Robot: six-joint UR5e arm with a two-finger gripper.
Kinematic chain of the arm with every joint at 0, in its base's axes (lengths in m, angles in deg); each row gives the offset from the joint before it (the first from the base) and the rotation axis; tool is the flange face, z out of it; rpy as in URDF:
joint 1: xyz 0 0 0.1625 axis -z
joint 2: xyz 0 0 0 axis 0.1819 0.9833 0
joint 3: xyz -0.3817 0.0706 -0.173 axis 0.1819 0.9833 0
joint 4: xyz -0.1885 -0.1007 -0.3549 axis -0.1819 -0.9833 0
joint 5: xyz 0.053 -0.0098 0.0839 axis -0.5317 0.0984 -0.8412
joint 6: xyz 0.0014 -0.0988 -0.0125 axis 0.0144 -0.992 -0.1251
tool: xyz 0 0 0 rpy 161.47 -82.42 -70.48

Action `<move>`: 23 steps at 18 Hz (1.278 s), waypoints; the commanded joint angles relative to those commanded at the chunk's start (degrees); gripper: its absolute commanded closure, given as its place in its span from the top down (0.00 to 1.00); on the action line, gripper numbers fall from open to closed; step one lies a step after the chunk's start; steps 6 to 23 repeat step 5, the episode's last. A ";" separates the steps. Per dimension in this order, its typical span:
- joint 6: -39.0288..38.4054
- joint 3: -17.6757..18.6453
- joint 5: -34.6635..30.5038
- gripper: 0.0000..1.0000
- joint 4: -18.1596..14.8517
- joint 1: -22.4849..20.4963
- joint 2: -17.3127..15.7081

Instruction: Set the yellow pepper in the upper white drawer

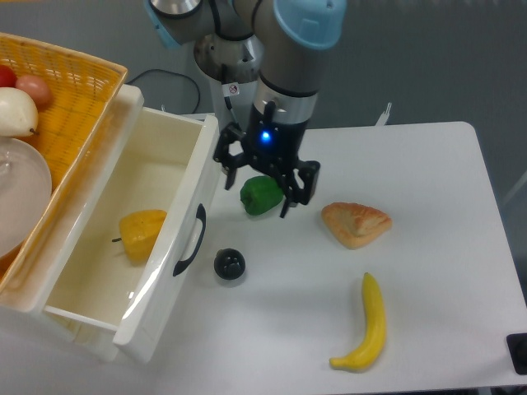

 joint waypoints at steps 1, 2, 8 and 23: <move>2.56 0.09 -1.59 1.00 -0.09 0.09 0.70; 3.97 0.26 -2.65 1.00 -0.09 0.09 0.88; 4.60 0.09 -3.01 1.00 0.00 -0.09 2.02; 4.60 0.09 -3.01 1.00 0.00 -0.09 2.02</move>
